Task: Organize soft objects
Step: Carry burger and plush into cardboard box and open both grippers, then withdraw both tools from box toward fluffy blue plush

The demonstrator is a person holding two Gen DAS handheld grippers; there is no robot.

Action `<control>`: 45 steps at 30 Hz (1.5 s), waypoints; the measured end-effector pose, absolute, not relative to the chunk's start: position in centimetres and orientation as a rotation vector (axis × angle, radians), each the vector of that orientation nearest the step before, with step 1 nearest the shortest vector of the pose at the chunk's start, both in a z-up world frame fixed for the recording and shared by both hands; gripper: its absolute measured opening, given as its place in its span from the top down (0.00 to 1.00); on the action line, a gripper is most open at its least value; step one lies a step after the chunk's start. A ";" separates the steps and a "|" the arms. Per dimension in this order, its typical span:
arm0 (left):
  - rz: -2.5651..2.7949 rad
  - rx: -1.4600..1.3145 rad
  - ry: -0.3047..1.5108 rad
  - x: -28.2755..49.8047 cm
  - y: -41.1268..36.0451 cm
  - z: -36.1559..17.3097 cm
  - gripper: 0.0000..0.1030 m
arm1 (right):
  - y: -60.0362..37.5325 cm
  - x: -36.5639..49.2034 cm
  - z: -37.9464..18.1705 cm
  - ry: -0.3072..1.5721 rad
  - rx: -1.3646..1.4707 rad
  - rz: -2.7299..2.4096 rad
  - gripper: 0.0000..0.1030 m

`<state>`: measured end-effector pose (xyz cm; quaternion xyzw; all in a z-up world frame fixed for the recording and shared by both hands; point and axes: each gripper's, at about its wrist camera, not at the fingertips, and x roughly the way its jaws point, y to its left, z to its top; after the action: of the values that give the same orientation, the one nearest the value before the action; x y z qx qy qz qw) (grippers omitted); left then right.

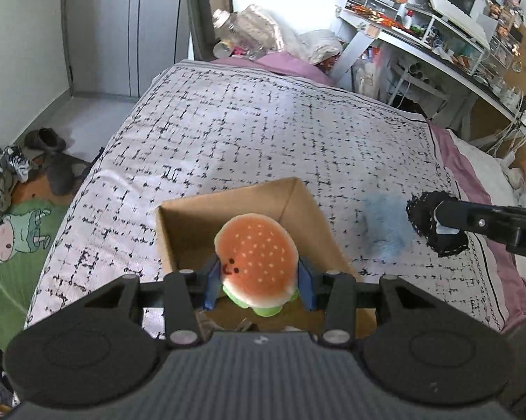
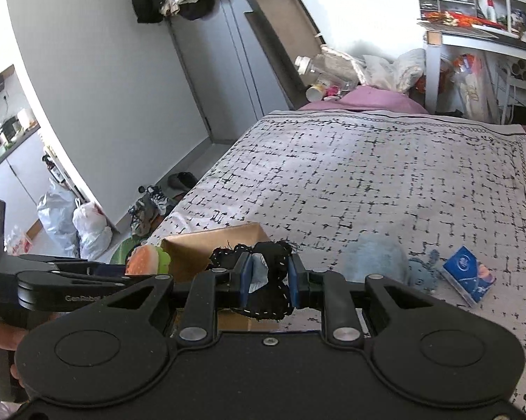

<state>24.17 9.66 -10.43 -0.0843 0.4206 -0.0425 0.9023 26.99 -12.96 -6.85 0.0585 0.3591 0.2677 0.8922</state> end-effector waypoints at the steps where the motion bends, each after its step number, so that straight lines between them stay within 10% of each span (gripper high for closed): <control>1: -0.086 -0.183 0.870 24.2 9.9 -10.8 0.57 | -12.7 27.0 -6.9 0.747 0.118 0.557 0.79; 16: -0.078 -0.274 0.848 23.5 12.3 -12.2 0.34 | -8.2 26.3 -8.7 0.798 0.096 0.591 0.78; 45: -0.066 -0.184 0.850 23.1 7.1 -9.3 0.00 | -16.3 24.4 -8.7 0.766 0.129 0.504 0.15</control>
<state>23.06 7.10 -9.32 -0.0889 0.4119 -0.0318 0.9063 24.39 -16.25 -8.75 0.0620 0.3695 0.2433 0.8947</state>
